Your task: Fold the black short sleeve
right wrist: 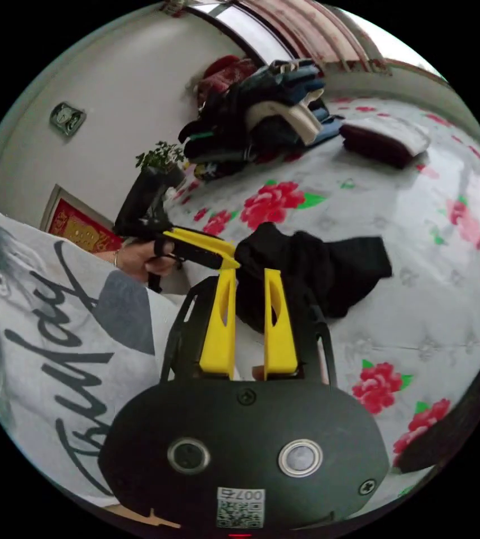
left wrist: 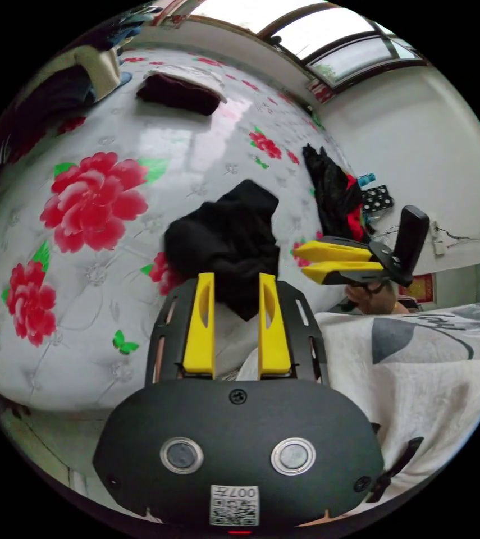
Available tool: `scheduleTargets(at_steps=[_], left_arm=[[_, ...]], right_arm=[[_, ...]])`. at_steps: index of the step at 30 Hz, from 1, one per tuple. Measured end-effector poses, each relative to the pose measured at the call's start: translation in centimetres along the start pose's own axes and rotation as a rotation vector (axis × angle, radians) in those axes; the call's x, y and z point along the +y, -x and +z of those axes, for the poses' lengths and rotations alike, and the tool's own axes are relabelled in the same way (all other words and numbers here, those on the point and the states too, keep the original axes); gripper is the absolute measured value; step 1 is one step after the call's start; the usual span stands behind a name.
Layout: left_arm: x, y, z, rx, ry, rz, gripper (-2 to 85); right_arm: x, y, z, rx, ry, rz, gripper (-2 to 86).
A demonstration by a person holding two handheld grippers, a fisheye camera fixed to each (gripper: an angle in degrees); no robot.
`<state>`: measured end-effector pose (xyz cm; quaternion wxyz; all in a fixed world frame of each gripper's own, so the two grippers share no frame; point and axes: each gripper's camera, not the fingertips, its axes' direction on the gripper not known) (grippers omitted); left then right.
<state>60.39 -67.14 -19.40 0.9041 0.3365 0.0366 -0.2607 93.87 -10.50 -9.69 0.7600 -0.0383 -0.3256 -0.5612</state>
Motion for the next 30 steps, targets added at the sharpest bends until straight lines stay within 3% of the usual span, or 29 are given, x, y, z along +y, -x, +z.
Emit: scheduleTargets(at_steps=[5,11,16,20,27,30], left_arm=[[6.5,2.4,-3.6,-0.102,-0.011,-0.085,11.0],[9.2,3.1,-6.5,-0.078,-0.050,-0.090,10.8],[6.8,1.6,-5.5,-0.105,0.001,0.045,9.6],[5.2,1.9,-5.3,-0.171,0.108,0.061,4.1],[8.9,1.3,-23.6,0.165,-0.350,0.129,2.6],[10.1,-1.6,-31.8,0.240,-0.512,0.278,2.9]], right_arm=[[3.4,-1.8,-1.6,0.109,0.038,0.133,6.2],[4.2,-3.8,-4.5,0.167,-0.007,0.283,7.3],[0.3,-4.2,-2.3,0.080,0.030,0.313,6.5],[-1.6,-4.1,-0.1,-0.010,0.184,0.346,2.0],[-1.8,7.2,-23.7,0.039,-0.331,-0.013,-0.1],[-1.1,14.6,-32.4,0.089,-0.502,-0.227,-0.2]])
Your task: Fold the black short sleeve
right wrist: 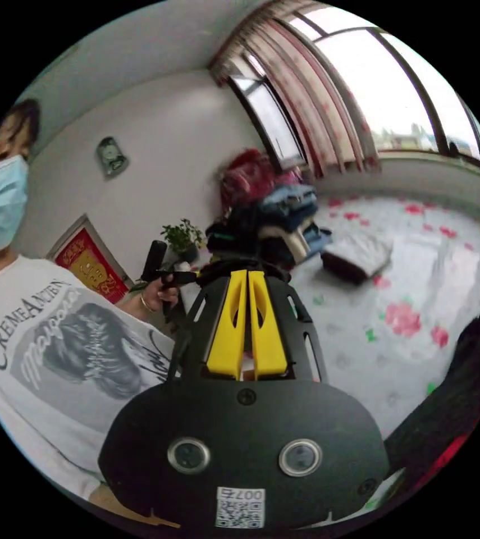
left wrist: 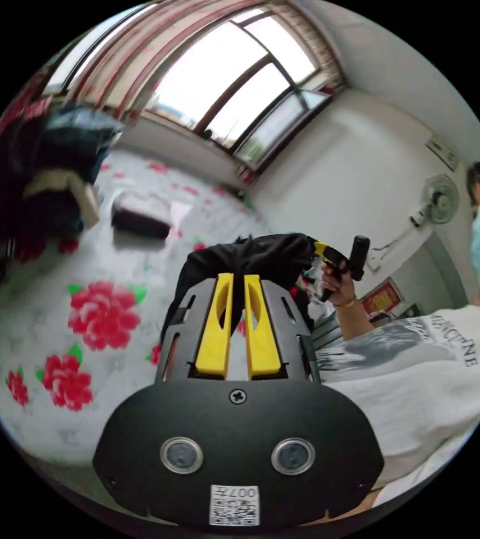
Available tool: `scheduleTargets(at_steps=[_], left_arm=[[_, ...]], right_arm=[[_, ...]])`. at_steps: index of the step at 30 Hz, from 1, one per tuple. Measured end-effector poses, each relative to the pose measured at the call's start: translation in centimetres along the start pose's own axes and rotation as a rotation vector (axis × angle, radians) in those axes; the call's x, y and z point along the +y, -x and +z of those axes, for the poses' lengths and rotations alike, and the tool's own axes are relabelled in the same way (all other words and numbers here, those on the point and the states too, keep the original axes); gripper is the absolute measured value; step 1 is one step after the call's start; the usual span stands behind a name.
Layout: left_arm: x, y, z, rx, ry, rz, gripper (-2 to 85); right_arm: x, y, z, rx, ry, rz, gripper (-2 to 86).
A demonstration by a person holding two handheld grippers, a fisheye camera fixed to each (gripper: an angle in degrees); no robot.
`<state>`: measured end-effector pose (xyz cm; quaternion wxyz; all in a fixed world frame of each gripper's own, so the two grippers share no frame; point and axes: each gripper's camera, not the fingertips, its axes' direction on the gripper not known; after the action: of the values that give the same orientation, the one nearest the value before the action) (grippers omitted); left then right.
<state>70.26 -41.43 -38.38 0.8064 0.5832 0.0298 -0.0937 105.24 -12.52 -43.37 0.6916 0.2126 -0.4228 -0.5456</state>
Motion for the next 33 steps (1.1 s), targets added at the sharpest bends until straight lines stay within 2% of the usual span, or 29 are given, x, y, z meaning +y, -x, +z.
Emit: scheduleTargets(at_steps=[4,9,11,16,19,20,22,24,29,33], left_arm=[[-4.0,-5.1,-5.7,0.092,-0.079,0.253,2.9],[-5.2,-6.3,-10.0,0.088,-0.146,0.355,-0.2],[-5.0,-4.2,-10.4,0.008,-0.121,0.295,-0.7],[-4.1,3.2,-7.9,-0.094,0.002,0.100,-1.0],[-3.1,10.1,-4.2,-0.144,0.146,-0.157,-1.0],[-2.8,11.0,-4.0,-0.117,0.122,-0.183,-1.0],[-2.9,10.8,-5.0,-0.106,0.056,-0.162,-1.0],[-3.5,10.5,-7.1,-0.116,-0.012,-0.140,-1.0],[-7.4,10.0,-16.1,-0.007,-0.303,-0.010,-1.0],[-12.8,12.4,-17.0,0.005,-0.358,0.020,-0.8]], right_arm=[[-3.2,6.4,-6.7,0.130,-0.154,-0.192,-0.2],[-4.5,9.9,-12.3,0.308,-0.219,-0.267,-0.2],[-4.1,9.2,-12.9,0.380,-0.203,-0.238,-0.2],[-2.2,4.3,-12.2,0.391,-0.117,-0.075,-0.3],[0.0,-1.0,-9.3,0.485,0.035,0.071,-0.2],[1.1,-3.1,-8.5,0.475,0.090,0.148,-0.2],[2.6,-4.4,-8.9,0.435,0.081,0.204,-0.2],[3.7,-4.0,-11.4,0.450,-0.008,0.202,-0.2],[3.1,-1.9,-20.0,0.467,-0.271,0.103,-0.3],[2.6,-3.1,-23.2,0.399,-0.393,0.042,-0.3]])
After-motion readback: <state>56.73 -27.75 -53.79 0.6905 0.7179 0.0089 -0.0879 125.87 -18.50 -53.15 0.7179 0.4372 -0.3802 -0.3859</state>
